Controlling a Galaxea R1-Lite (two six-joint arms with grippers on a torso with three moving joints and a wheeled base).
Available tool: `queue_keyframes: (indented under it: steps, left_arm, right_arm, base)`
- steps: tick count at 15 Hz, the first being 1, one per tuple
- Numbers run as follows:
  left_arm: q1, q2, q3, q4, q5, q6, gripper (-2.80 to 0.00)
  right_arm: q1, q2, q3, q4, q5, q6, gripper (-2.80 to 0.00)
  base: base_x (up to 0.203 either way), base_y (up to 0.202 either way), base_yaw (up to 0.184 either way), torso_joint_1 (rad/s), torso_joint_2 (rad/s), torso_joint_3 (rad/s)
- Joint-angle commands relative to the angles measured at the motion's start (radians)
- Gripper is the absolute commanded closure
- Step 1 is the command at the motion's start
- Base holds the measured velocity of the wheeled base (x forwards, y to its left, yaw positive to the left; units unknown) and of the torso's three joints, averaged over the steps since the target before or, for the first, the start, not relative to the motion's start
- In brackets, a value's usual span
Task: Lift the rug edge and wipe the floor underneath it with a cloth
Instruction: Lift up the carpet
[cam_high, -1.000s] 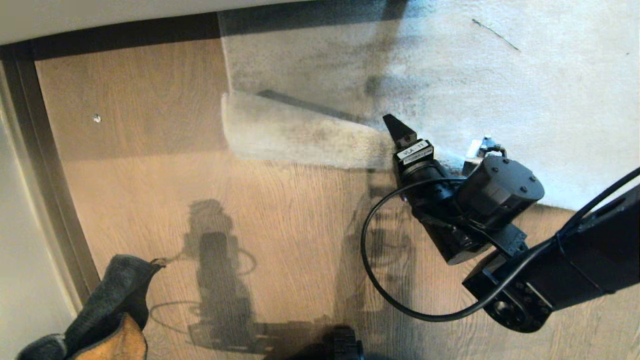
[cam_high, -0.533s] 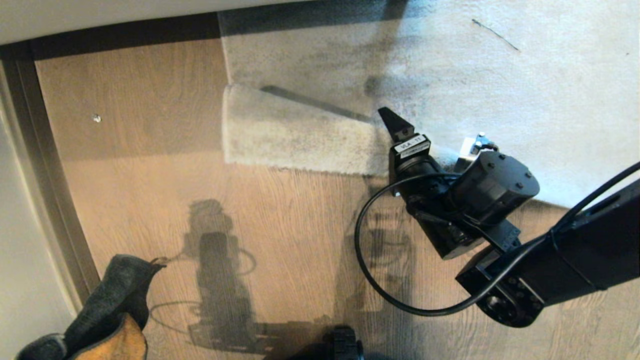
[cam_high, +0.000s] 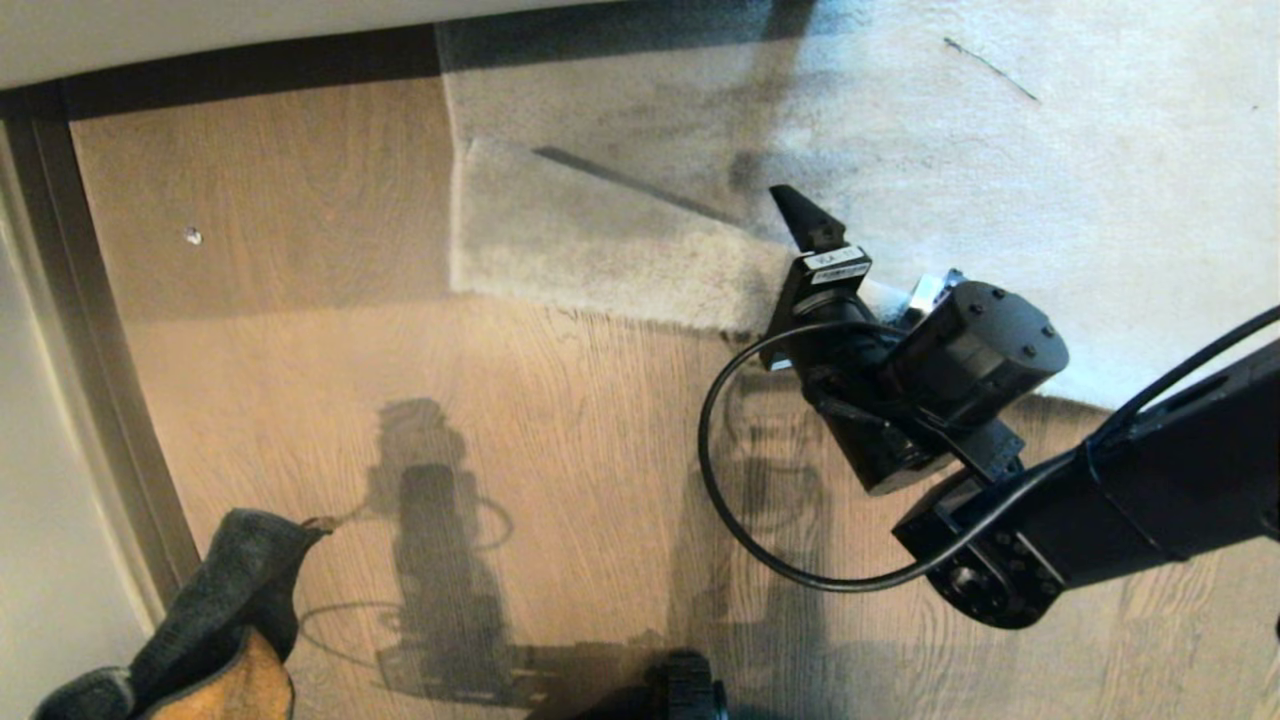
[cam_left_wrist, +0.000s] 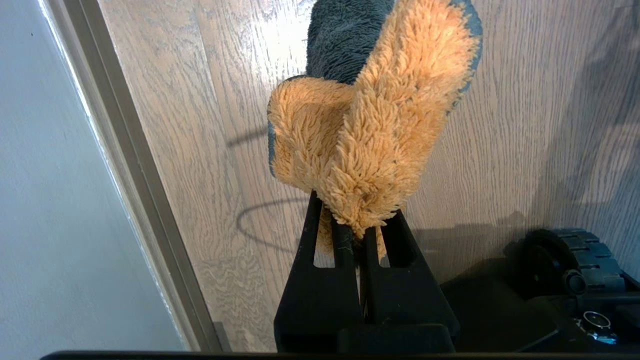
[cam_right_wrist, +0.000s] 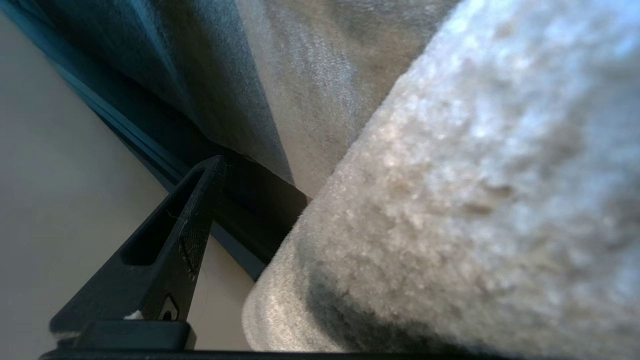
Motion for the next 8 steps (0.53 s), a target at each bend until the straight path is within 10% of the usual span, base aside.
queue_keyframes:
  steps: [1, 8]
  left_arm:
    - [0.000, 0.000, 0.000, 0.000, -0.001, 0.000, 0.00]
    - [0.000, 0.000, 0.000, 0.000, 0.000, 0.000, 0.00]
  right_arm:
    - [0.000, 0.004, 0.001, -0.048, -0.002, 0.022, -2.80]
    - [0.014, 0.035, -0.037, -0.047, 0.084, -0.064, -2.80]
  base:
    - [0.000, 0.000, 0.000, 0.000, 0.00, 0.000]
    - [0.000, 0.000, 0.000, 0.000, 0.00, 0.000]
